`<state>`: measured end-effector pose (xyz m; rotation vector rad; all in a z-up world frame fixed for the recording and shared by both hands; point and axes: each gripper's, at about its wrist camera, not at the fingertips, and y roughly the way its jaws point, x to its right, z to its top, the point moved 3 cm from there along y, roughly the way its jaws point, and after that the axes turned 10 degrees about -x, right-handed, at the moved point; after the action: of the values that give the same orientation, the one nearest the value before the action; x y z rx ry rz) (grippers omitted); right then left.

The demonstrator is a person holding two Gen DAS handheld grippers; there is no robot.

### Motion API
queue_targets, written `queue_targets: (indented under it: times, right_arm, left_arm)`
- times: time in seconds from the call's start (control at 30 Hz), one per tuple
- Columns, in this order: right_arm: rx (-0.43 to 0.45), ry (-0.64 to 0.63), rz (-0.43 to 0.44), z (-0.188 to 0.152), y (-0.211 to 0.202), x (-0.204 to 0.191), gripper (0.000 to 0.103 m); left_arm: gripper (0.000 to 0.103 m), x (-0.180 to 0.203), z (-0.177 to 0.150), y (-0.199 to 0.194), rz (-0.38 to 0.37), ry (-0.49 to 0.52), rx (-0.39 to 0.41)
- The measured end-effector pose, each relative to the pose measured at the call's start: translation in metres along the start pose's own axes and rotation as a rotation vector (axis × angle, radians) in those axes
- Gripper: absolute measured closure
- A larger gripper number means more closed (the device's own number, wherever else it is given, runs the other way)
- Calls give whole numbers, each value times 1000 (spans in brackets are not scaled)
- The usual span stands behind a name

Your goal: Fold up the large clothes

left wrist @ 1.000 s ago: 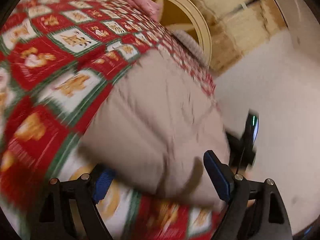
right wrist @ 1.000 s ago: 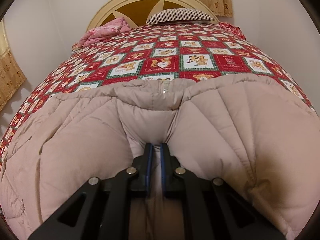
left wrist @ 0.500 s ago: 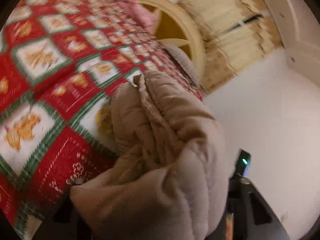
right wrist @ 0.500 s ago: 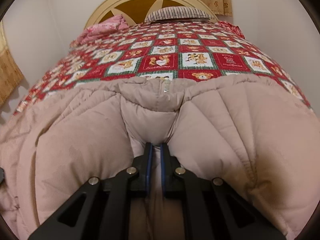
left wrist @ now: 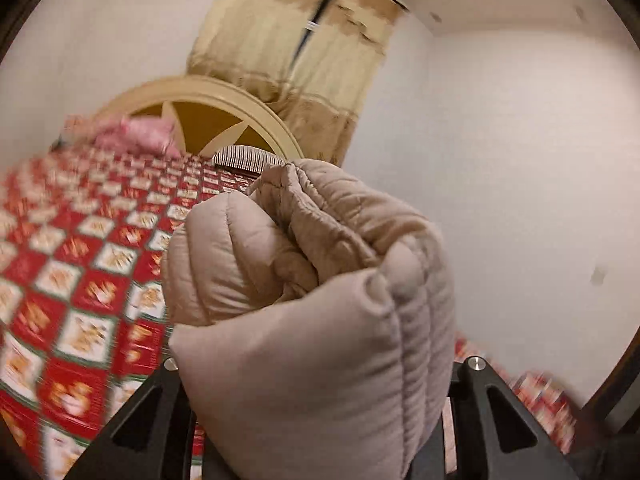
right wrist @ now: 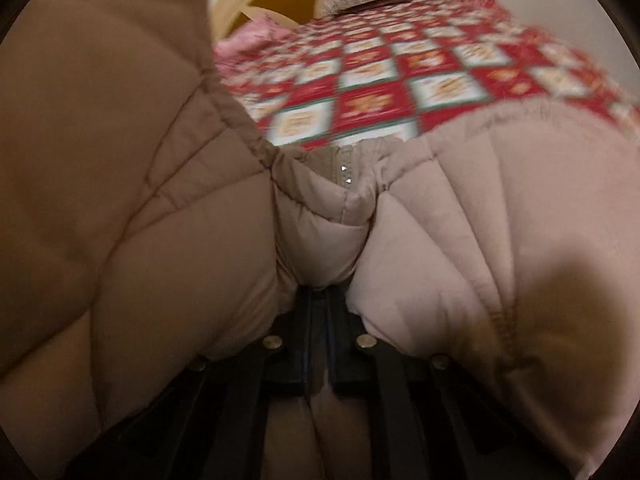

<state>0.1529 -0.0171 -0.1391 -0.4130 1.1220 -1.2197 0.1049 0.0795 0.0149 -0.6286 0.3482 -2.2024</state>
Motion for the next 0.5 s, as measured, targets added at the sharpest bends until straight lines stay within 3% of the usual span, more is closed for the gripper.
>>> queue_targets:
  times: [0.07,0.13,0.3,0.33,0.43,0.5]
  right_arm:
    - [12,-23,48,-5,5,-7,92]
    - [-3,-27,78,-4,3,-3,92]
    - [-221,-105,103,2,-32,12,91]
    - [-233,-100,133,0,-45,19,87]
    - [-183,-54,197,-6,-97,57,66]
    - [-114,-27,200,-14,-136,90,63]
  left_arm:
    - [71,12,-9,2,26,69,-9]
    - [71,19,-11,1,6,90,-4]
    - [71,54,-11,3,-17,213,7]
    - [71,58,-10,8,-22,232,-3]
    - [71,84,-17,26,-24,319,-45]
    - [71,104,-26,42,-34,374,-85]
